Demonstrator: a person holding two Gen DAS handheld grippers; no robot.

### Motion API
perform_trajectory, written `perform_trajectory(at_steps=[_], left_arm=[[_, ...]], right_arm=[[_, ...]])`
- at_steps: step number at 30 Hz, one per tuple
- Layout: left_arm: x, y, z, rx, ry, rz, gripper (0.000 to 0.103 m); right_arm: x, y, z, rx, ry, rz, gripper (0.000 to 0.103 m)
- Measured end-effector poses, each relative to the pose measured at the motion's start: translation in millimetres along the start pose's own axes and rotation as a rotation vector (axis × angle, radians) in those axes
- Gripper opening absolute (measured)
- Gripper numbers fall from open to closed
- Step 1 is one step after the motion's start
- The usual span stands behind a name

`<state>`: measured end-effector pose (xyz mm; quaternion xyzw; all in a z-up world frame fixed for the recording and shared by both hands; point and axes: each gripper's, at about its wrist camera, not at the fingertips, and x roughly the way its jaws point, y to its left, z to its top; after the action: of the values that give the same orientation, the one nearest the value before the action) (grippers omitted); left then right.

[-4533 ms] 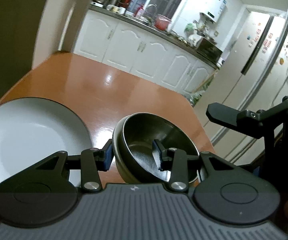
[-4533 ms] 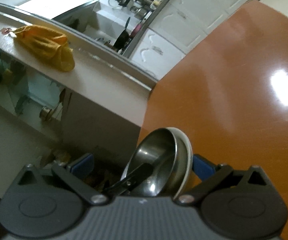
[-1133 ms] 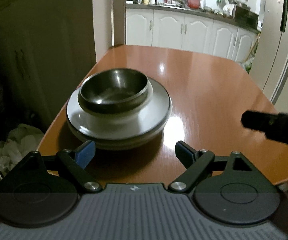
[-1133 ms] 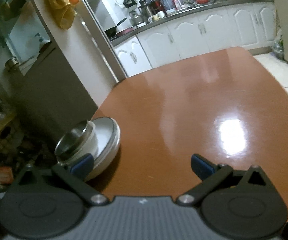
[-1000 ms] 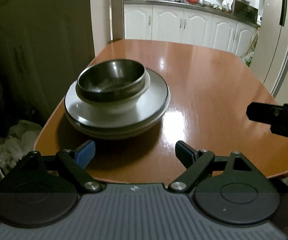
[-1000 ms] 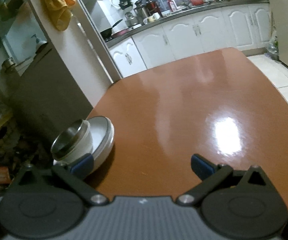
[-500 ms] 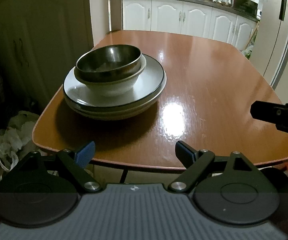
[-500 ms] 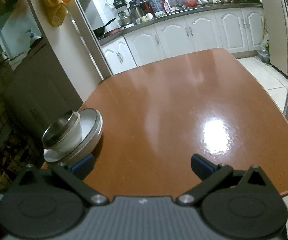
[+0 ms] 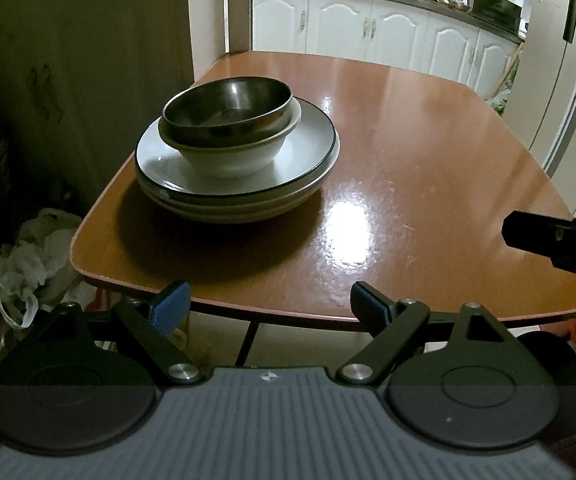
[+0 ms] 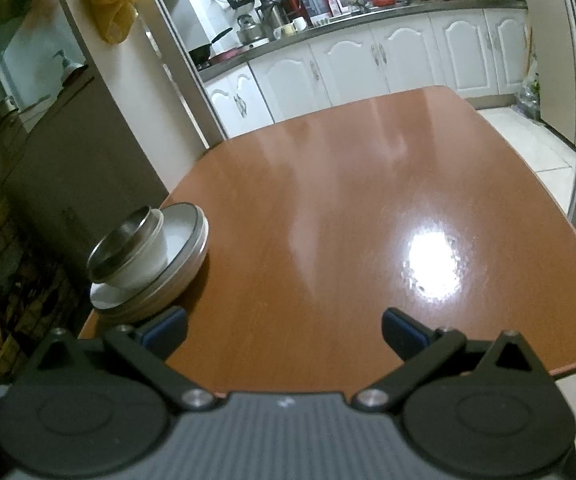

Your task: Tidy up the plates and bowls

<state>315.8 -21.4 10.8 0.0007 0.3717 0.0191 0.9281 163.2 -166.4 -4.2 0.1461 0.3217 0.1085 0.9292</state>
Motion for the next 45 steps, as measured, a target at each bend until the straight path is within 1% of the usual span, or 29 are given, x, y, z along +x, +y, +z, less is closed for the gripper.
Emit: perform_trajectory(at_steps=[10,15,23,28,34,39,45], left_arm=[[0,0,-1,-0.011,0.012,0.028,0.103],[0,4,-1,-0.036,0.014,0.048,0.103],[8,19,-5,-0.093,0.066,0.071,0.103],[7,27,-9,-0.121,0.072,0.087,0.103],[8,29,-10,-0.128,0.078,0.089,0.103],[7,28,-8,-0.124,0.074,0.095,0.103],[7,32,-7,-0.131,0.067,0.085,0.103]], right_arm=[[4,0,-2,-0.002,0.027,-0.004,0.103],[9,3,-5,-0.019,0.053,0.01,0.103],[17,9,-9,-0.048,0.095,0.025,0.103],[22,16,-12,-0.074,0.124,0.054,0.103],[24,20,-13,-0.092,0.14,0.076,0.103],[26,17,-12,-0.075,0.142,0.072,0.103],[29,14,-12,-0.058,0.15,0.068,0.103]])
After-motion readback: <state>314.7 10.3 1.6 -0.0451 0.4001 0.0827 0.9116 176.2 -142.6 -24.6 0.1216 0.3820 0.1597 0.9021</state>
